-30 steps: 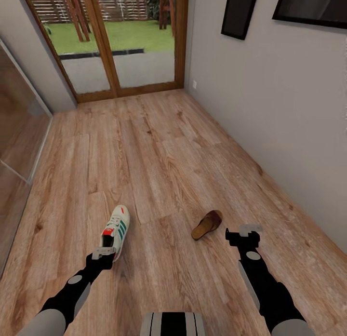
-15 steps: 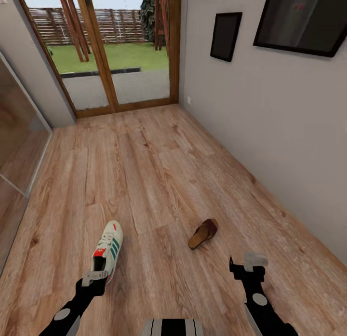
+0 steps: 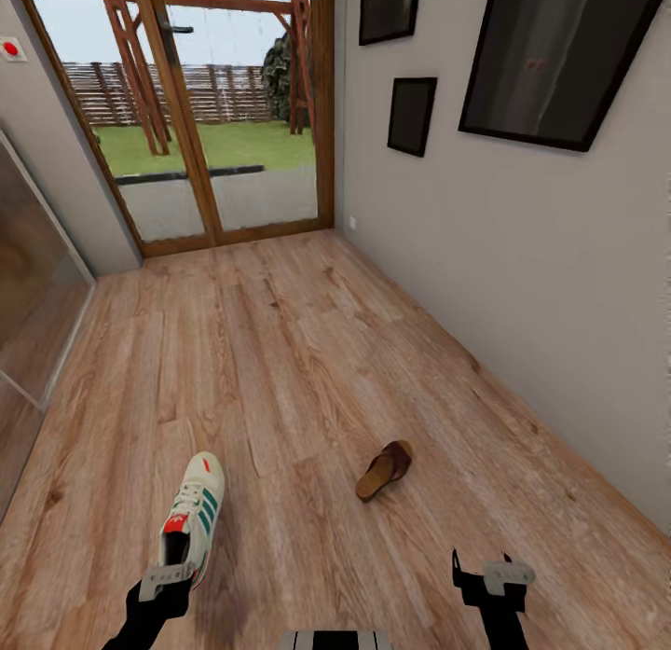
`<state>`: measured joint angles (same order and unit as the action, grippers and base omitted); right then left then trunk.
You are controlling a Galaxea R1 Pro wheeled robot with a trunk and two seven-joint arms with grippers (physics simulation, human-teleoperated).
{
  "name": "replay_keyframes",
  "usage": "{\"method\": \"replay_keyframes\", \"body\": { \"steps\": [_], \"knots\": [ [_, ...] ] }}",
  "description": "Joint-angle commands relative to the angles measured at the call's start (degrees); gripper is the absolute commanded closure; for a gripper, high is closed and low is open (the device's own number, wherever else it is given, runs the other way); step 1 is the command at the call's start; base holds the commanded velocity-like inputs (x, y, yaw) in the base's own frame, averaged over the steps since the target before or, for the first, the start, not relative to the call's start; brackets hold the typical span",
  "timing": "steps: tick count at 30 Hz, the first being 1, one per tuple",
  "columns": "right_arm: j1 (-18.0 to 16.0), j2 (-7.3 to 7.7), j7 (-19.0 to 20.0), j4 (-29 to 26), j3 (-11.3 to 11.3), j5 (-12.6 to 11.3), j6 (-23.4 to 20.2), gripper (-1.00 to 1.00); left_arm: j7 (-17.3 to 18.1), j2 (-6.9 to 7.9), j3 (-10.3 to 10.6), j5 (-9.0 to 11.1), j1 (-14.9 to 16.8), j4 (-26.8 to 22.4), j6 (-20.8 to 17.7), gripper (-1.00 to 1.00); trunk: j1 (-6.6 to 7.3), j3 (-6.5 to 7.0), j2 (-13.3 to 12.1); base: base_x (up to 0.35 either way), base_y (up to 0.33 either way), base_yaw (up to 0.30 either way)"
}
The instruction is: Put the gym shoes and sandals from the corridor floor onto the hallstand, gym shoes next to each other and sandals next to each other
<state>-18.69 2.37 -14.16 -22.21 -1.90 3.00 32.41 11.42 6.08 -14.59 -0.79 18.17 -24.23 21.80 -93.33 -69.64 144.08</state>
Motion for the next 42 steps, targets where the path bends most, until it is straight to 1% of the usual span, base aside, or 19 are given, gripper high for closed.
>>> {"method": "replay_keyframes", "body": {
  "steps": [1,2,5,10,16,19,24,31,42],
  "knots": [
    [-0.03,0.07,-0.49,0.57,-0.21,0.30,0.24,-1.00,0.53,-0.04,-0.43,0.18,-0.20,0.02,0.17,1.00,0.03,0.28,0.00,0.000,0.000,-0.091],
    [-0.03,0.15,-0.52,1.44,-0.21,0.25,0.51,-1.00,0.55,-0.01,-0.43,0.70,-0.63,0.00,0.25,1.00,0.06,0.59,-0.02,0.000,0.000,-0.091],
    [-0.03,0.26,-0.55,3.05,-0.21,0.16,0.79,-1.00,0.56,0.08,-0.43,1.27,-1.54,0.00,1.19,1.00,0.14,1.52,-0.06,0.000,0.000,-0.091],
    [-0.03,0.27,-0.59,5.90,-0.21,0.10,0.94,-1.00,0.54,0.14,-0.43,1.63,-2.43,0.27,4.42,1.00,0.27,3.06,-0.12,0.000,0.000,-0.090],
    [-0.03,0.22,-0.60,7.62,-0.28,0.02,0.98,-1.00,-0.24,0.13,-0.42,1.73,-2.73,0.61,6.36,1.00,0.42,4.91,-0.20,0.000,0.000,-0.088],
    [-0.03,0.20,-0.60,7.83,-0.29,0.00,0.98,-1.00,-1.25,0.05,-0.38,1.74,-2.76,0.70,6.64,1.00,0.50,5.84,-0.24,0.000,0.000,-0.088],
    [-0.03,0.19,-0.60,7.99,-0.29,-0.01,0.99,-1.00,-1.94,0.00,-0.36,1.75,-2.78,0.79,6.80,1.00,0.63,7.38,-0.31,0.000,0.000,-0.088],
    [-0.03,0.12,-0.60,8.05,-0.30,-0.01,0.93,-1.00,-2.16,-0.01,-0.35,1.69,-2.96,0.84,6.79,1.00,0.81,9.54,-0.40,0.000,0.000,-0.067],
    [-0.03,0.10,-0.60,8.06,-0.23,-0.01,0.90,-1.00,-2.19,-0.10,-0.27,1.67,-3.05,0.85,6.76,1.00,1.09,12.93,-0.55,0.000,0.000,-0.008]
  ]
}}
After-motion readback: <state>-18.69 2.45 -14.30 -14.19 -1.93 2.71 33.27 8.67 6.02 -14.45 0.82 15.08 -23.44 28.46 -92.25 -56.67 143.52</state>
